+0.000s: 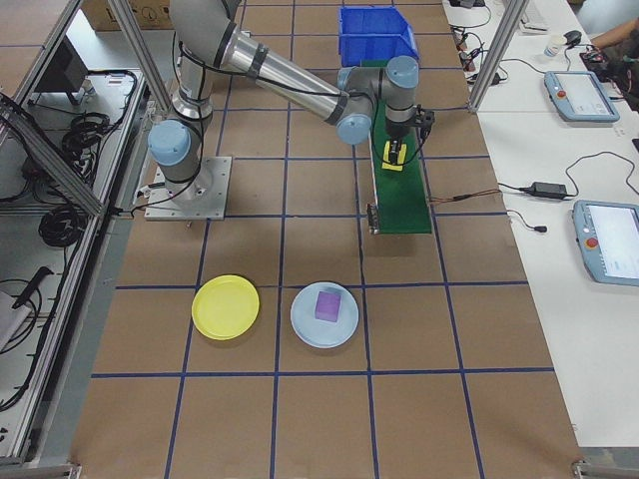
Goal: Move block left to right into plate
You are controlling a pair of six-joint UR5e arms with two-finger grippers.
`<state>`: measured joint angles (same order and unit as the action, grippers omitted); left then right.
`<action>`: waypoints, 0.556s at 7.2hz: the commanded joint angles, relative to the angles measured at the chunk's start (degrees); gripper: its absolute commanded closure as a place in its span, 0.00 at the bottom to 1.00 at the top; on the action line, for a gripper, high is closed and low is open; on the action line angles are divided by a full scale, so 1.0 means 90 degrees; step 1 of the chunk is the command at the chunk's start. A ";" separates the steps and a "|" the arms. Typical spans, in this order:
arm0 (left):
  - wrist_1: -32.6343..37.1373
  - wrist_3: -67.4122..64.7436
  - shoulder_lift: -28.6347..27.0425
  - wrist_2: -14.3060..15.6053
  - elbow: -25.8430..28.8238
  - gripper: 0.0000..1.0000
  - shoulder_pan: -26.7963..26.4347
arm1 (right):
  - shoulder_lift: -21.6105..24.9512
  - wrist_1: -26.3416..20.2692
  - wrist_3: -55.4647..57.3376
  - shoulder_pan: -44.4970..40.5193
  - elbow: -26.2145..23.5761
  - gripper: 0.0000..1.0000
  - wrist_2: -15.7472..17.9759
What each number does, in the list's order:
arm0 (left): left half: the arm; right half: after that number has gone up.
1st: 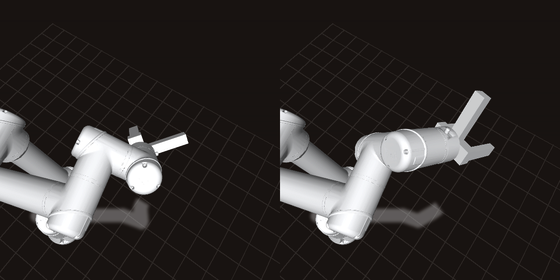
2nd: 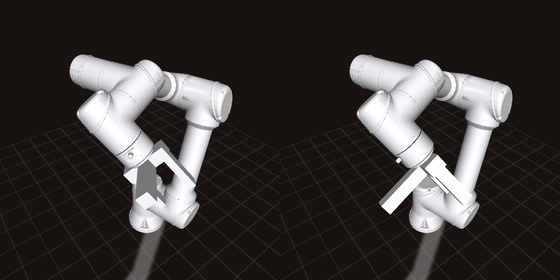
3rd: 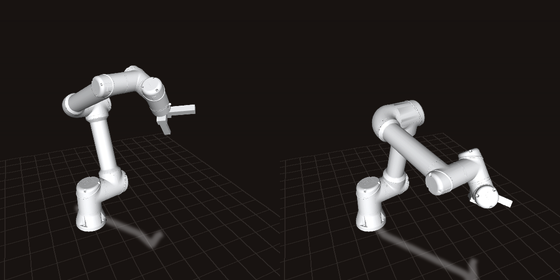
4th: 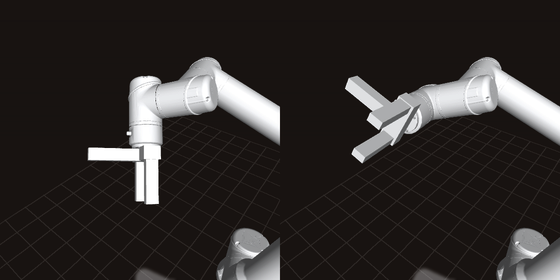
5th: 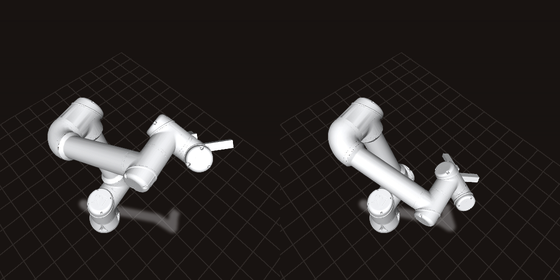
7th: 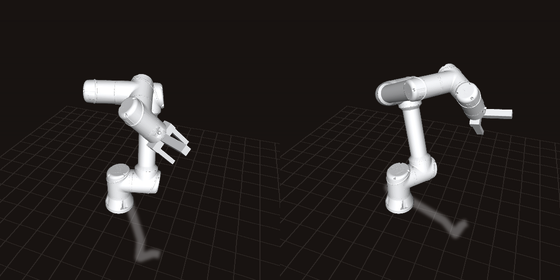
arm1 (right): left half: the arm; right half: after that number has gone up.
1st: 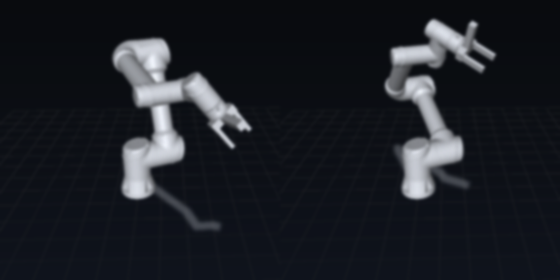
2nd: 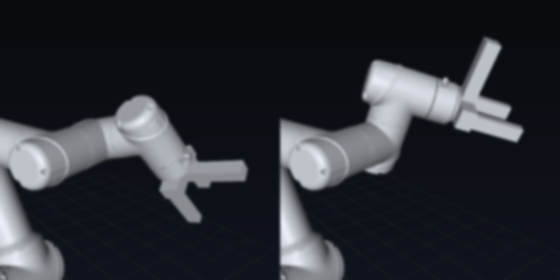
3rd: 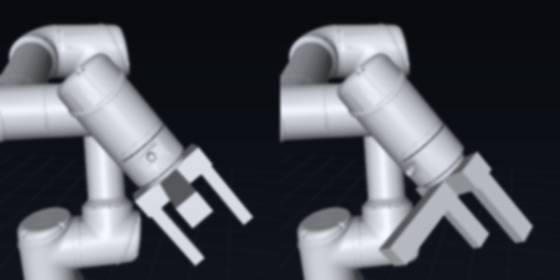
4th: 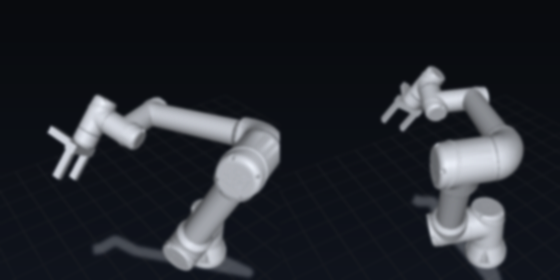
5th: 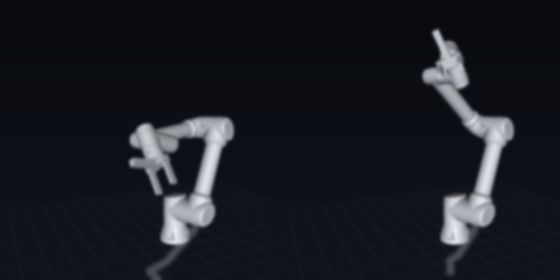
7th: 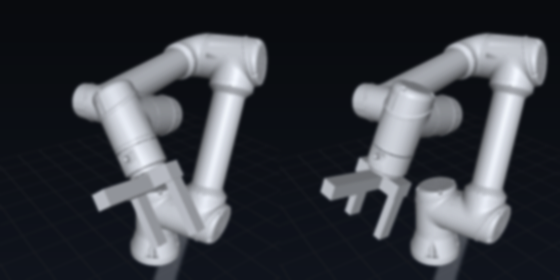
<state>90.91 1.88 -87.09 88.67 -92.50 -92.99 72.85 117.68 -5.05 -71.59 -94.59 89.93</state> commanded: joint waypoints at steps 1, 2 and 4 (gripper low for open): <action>-0.0013 -0.0004 -0.0001 0.0011 -0.0005 0.00 -0.0010 | 0.0994 -0.0672 -0.1922 0.1803 -0.0260 0.80 0.0105; -0.0033 -0.0013 -0.0001 0.0002 0.0033 0.00 -0.0010 | 0.0988 -0.0673 -0.2819 0.2595 -0.0600 0.80 0.0144; -0.0033 -0.0023 -0.0010 0.0011 0.0102 0.00 0.0010 | 0.1046 -0.0585 -0.3938 0.4187 -0.1450 0.81 0.0825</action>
<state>90.64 1.71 -87.16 88.75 -91.87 -92.95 81.92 112.31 -34.29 -43.11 -103.17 93.91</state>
